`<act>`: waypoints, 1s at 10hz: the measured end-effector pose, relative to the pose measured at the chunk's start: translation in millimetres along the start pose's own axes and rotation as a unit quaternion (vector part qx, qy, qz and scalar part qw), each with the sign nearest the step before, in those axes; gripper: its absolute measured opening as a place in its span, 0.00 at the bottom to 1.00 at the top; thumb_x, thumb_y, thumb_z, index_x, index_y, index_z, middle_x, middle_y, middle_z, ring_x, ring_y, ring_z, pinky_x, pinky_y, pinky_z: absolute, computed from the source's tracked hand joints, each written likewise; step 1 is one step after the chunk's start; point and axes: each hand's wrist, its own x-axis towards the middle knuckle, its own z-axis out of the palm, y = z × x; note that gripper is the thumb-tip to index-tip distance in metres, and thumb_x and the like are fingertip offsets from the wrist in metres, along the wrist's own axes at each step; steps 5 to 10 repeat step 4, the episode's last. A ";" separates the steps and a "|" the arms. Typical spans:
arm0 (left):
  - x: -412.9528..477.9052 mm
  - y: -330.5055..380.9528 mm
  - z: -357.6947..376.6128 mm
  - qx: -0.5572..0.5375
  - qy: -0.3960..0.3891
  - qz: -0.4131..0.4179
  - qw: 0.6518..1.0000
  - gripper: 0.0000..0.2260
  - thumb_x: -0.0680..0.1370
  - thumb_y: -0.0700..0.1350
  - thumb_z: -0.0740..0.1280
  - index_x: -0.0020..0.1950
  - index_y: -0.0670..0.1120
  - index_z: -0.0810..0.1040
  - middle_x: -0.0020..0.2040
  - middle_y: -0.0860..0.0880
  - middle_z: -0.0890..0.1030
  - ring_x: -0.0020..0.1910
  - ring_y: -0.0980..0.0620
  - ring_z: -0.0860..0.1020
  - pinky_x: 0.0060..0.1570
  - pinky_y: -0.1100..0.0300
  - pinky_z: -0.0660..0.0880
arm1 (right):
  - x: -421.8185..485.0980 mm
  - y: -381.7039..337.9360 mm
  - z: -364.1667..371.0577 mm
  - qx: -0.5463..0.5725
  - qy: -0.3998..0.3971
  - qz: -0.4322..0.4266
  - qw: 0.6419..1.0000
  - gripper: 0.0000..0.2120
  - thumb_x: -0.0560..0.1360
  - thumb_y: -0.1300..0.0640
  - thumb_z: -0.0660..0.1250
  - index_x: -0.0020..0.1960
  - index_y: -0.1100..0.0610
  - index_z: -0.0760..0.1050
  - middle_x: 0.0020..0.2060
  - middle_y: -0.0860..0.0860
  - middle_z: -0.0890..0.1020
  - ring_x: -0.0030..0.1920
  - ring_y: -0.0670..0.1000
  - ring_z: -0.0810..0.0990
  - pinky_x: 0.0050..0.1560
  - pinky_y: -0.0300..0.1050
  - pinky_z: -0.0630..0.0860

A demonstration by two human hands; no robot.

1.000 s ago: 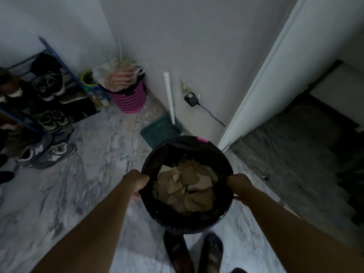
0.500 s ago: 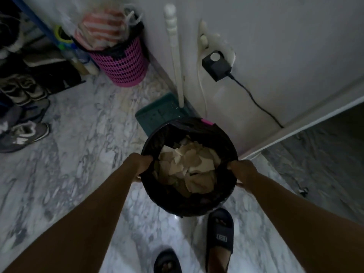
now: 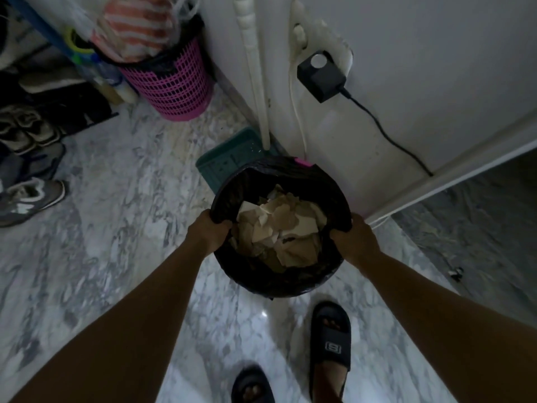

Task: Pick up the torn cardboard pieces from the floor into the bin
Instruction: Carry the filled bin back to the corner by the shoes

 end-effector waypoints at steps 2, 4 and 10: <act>-55.6 21.4 -28.5 0.049 -0.052 0.034 0.997 0.25 0.81 0.53 0.64 0.76 0.46 0.66 0.72 0.44 0.71 0.64 0.45 0.74 0.65 0.53 0.72 | -67.0 -22.9 -34.3 -0.067 -0.031 -0.063 0.995 0.20 0.79 0.61 0.66 0.70 0.63 0.70 0.61 0.61 0.78 0.60 0.60 0.77 0.51 0.40 0.68; -190.7 16.5 -91.3 0.168 -0.151 0.067 0.972 0.25 0.80 0.56 0.65 0.76 0.54 0.67 0.72 0.50 0.72 0.63 0.53 0.75 0.57 0.62 0.74 | -202.6 -55.8 -128.9 -0.094 -0.059 -0.153 0.982 0.22 0.81 0.57 0.65 0.73 0.45 0.66 0.63 0.48 0.76 0.55 0.45 0.75 0.54 0.33 0.69; -190.7 16.5 -91.3 0.168 -0.151 0.067 0.972 0.25 0.80 0.56 0.65 0.76 0.54 0.67 0.72 0.50 0.72 0.63 0.53 0.75 0.57 0.62 0.74 | -202.6 -55.8 -128.9 -0.094 -0.059 -0.153 0.982 0.22 0.81 0.57 0.65 0.73 0.45 0.66 0.63 0.48 0.76 0.55 0.45 0.75 0.54 0.33 0.69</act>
